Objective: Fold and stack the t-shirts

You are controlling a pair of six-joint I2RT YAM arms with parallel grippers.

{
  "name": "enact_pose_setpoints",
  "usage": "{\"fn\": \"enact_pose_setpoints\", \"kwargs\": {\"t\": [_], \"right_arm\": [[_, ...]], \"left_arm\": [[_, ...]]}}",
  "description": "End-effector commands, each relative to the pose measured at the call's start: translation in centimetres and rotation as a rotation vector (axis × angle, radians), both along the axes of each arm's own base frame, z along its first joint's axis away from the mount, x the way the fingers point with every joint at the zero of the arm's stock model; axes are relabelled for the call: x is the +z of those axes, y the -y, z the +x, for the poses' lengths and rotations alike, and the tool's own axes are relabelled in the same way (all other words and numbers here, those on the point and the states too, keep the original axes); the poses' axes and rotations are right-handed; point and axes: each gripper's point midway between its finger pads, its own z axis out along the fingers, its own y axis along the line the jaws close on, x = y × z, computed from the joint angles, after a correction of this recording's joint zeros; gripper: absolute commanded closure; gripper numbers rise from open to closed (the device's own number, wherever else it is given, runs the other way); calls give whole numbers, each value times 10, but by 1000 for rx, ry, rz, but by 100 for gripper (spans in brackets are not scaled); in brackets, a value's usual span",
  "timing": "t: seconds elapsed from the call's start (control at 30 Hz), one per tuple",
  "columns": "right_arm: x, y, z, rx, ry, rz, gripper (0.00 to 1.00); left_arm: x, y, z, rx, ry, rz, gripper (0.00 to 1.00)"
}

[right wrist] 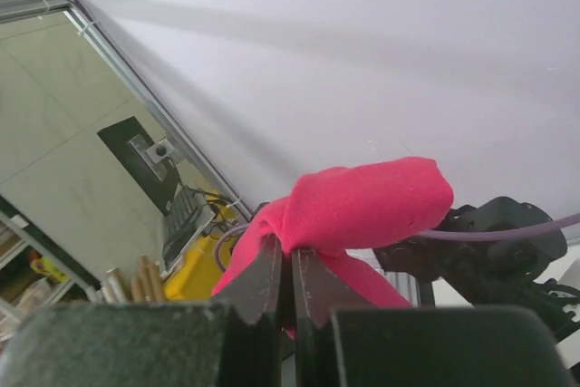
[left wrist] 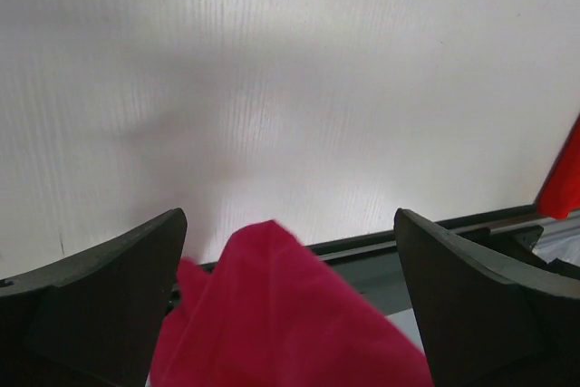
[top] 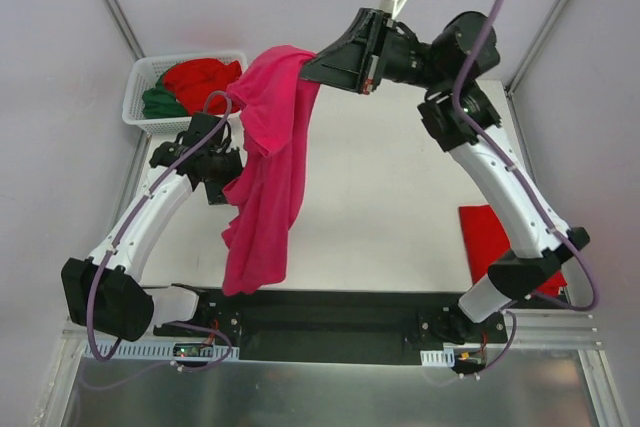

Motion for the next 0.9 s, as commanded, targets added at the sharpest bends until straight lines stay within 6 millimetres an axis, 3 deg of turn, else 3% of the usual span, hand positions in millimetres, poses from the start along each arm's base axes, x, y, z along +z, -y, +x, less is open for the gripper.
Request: {"fn": "enact_pose_setpoints", "kwargs": {"t": [0.0,0.03,0.1,0.13,0.2,0.23,0.27,0.3,0.33,0.37,0.4,0.47,0.5,0.57,0.63,0.73,0.8,0.87], "right_arm": [[26,8,-9,121,89,97,99],[3,8,12,77,2,-1,99],[-35,14,41,-43,52,-103,99],[-60,35,52,-140,-26,-210,99],[-78,61,79,-354,65,-298,99],[-101,83,81,-445,2,-421,97],[-103,98,86,-548,29,-482,88],[-92,122,99,-715,139,-532,66],[-95,134,101,-777,135,-570,33],[-84,145,96,-837,165,-550,4],[-88,146,100,-857,155,-551,4],[-76,136,96,-826,91,-461,4],[-71,125,86,-750,90,-416,4],[-77,110,93,-708,16,-342,4],[-72,99,87,-649,27,-263,4],[-132,80,88,-559,-50,-413,4],[-179,85,97,-610,-14,-580,4],[-228,90,93,-586,-54,-709,4]], "left_arm": [[17,-10,-3,42,92,21,1],[19,-10,-4,42,103,21,1],[20,-14,-4,49,118,38,1],[22,-17,-4,52,128,46,1],[21,-24,-6,60,125,87,1],[23,-25,-5,64,125,96,1],[24,-27,-4,58,125,107,0],[25,-29,-5,59,118,121,0],[24,-29,-4,53,110,127,1],[25,-29,-3,41,112,130,1],[28,-28,-2,33,118,130,1],[28,-27,1,17,111,137,1],[31,-27,4,16,116,139,1],[35,-23,7,11,118,125,1],[36,-19,9,6,108,106,1],[21,-2,8,-18,28,61,1],[3,12,3,-50,-32,64,1],[-9,31,-9,-107,-64,94,1]]}}
